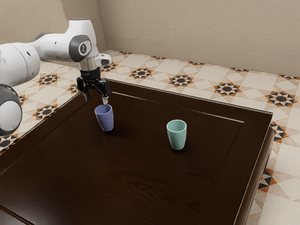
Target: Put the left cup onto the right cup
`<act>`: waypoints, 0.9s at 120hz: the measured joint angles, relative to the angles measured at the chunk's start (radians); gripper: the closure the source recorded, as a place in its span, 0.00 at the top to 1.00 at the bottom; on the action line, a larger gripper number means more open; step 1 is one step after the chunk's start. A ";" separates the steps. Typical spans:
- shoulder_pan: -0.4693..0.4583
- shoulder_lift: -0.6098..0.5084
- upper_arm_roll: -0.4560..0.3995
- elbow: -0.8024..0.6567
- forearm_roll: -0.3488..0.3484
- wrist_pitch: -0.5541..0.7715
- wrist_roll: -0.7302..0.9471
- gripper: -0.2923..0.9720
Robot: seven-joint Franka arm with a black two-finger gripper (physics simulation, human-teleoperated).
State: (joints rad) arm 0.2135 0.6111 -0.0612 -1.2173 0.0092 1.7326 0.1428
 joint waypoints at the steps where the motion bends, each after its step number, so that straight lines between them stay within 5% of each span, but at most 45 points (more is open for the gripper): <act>1: 0.000 0.002 -0.001 0.002 0.000 0.001 0.001 0.77; 108: -0.011 0.117 -0.043 0.071 0.003 0.091 0.042 0.77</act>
State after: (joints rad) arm 0.2029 0.7284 -0.1043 -1.1460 0.0122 1.8240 0.1849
